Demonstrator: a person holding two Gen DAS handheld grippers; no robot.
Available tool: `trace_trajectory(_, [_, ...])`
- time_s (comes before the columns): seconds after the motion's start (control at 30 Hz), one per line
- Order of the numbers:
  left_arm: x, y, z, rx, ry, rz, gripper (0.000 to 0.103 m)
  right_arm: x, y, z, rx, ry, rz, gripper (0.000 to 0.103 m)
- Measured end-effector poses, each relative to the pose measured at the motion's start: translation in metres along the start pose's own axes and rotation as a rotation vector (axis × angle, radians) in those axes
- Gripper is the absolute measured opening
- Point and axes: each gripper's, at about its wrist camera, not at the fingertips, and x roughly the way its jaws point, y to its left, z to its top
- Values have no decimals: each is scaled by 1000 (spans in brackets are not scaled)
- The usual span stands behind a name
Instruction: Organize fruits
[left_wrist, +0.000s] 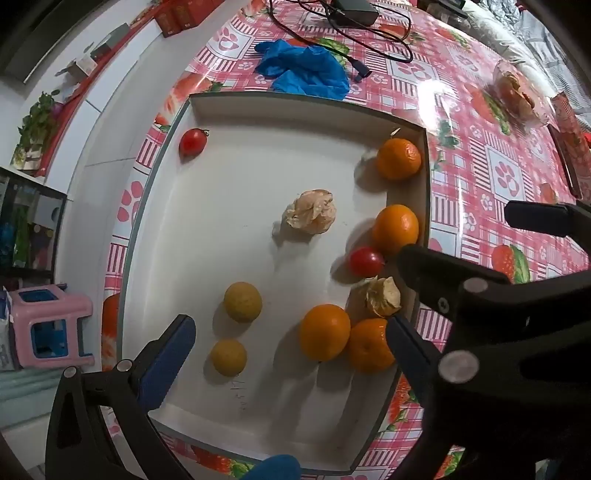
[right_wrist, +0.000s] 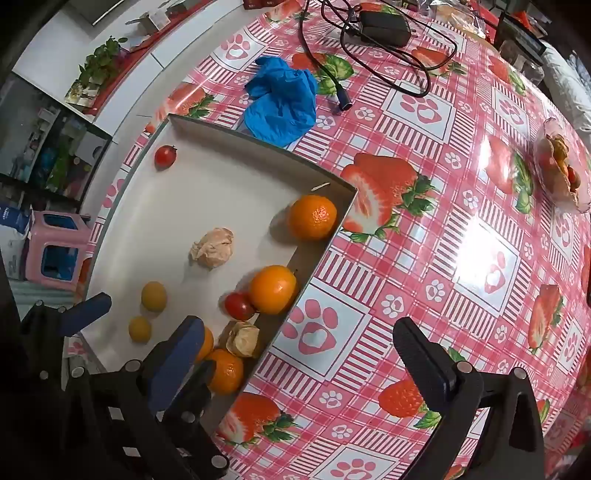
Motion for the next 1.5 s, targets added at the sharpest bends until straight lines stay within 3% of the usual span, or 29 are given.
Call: trace_trajectory(1.5, [-16,-17,-11,38,1,1,103,-14,-15,-10,30,-9,-8,103])
